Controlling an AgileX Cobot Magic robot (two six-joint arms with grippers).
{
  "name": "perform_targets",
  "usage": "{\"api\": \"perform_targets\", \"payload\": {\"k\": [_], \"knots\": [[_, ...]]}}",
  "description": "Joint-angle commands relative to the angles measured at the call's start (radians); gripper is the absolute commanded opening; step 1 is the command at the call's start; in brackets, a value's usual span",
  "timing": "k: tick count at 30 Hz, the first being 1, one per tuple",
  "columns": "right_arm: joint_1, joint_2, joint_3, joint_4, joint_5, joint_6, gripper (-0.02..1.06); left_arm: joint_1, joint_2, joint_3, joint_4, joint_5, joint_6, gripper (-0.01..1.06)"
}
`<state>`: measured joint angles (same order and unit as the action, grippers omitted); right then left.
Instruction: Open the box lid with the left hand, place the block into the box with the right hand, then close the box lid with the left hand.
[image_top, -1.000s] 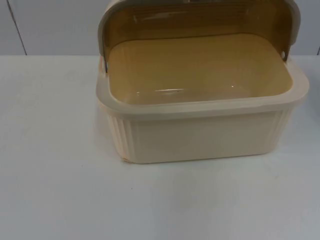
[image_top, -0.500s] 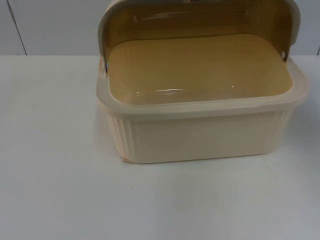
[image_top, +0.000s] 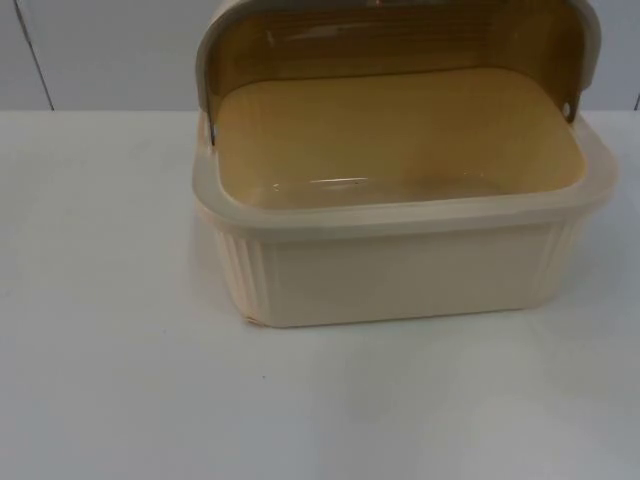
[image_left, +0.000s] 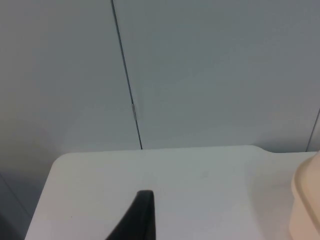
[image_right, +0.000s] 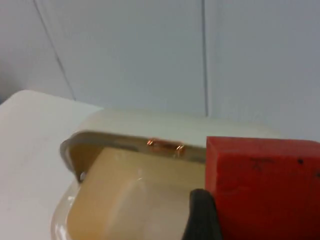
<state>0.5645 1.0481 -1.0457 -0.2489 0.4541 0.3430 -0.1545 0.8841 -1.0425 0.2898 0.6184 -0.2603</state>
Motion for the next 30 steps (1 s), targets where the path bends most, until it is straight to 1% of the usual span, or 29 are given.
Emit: {"api": "perform_targets", "payload": {"k": [1, 3, 4, 8, 9, 10, 11, 12, 17, 18, 19, 20, 21, 22, 23, 25, 27, 28, 29, 30], "knots": [[0.006, -0.004, 0.044, 0.019, -0.084, 0.002, 0.07, 0.003, -0.005, 0.002, 0.008, -0.009, -0.007, 1.04], [0.004, 0.007, 0.113, 0.019, -0.119, 0.004, 0.07, 0.003, -0.005, 0.002, 0.010, -0.009, -0.007, 1.04], [0.004, 0.022, 0.137, 0.003, -0.121, -0.006, 0.07, 0.003, -0.005, 0.002, 0.009, -0.014, -0.007, 1.04], [0.002, 0.101, 0.182, -0.015, -0.140, -0.022, 0.07, 0.003, -0.005, 0.002, 0.009, -0.021, -0.007, 1.04], [0.002, 0.138, 0.182, -0.037, -0.150, -0.022, 0.07, 0.003, -0.005, 0.002, 0.009, -0.023, -0.007, 1.04], [0.002, 0.176, 0.180, -0.038, -0.171, -0.022, 0.07, 0.003, -0.005, 0.002, 0.007, -0.025, -0.007, 1.04], [0.002, 0.206, 0.180, -0.038, -0.217, -0.022, 0.07, 0.003, -0.005, 0.002, 0.007, -0.025, -0.007, 1.04], [0.002, 0.206, 0.180, -0.038, -0.217, -0.022, 0.07, 0.003, -0.005, 0.002, 0.007, -0.025, -0.007, 1.04], [-0.012, 0.387, 0.180, -0.038, -0.394, -0.022, 0.07, 0.003, -0.005, 0.002, 0.007, -0.015, -0.007, 1.04], [-0.012, 0.387, 0.180, -0.038, -0.394, -0.022, 0.07, 0.003, -0.005, 0.002, 0.007, -0.015, -0.007, 1.04], [-0.023, 0.423, 0.180, -0.038, -0.431, -0.020, 0.07, 0.003, -0.005, 0.002, 0.007, -0.012, -0.007, 1.04], [-0.044, 0.467, 0.180, -0.035, -0.506, -0.018, 0.07, 0.003, -0.005, 0.002, 0.007, -0.007, -0.007, 1.04], [-0.051, 0.481, 0.180, -0.035, -0.530, -0.018, 0.07, 0.003, -0.005, 0.002, 0.007, -0.007, -0.007, 1.04], [-0.051, 0.481, 0.180, -0.035, -0.530, -0.018, 0.07, 0.003, -0.005, 0.002, 0.007, -0.007, -0.007, 1.04], [-0.069, 0.522, 0.180, -0.035, -0.589, -0.018, 0.07, 0.003, -0.005, 0.002, 0.007, -0.007, -0.007, 1.04], [-0.083, 0.564, 0.177, -0.035, -0.655, -0.030, 0.07, 0.003, -0.005, 0.002, 0.007, -0.007, -0.007, 1.04], [-0.083, 0.605, 0.164, -0.035, -0.682, -0.097, 0.07, 0.003, -0.005, 0.002, 0.007, -0.007, -0.007, 1.04], [-0.083, 0.605, 0.164, -0.035, -0.682, -0.097, 0.07, 0.003, -0.005, 0.002, 0.007, -0.007, -0.007, 1.04], [-0.083, 0.621, 0.152, -0.035, -0.689, -0.124, 0.07, 0.003, -0.005, 0.002, 0.007, -0.007, -0.007, 1.04], [-0.079, 0.637, 0.142, -0.035, -0.696, -0.128, 0.07, 0.003, -0.005, 0.002, 0.007, -0.007, -0.007, 1.04]]}}
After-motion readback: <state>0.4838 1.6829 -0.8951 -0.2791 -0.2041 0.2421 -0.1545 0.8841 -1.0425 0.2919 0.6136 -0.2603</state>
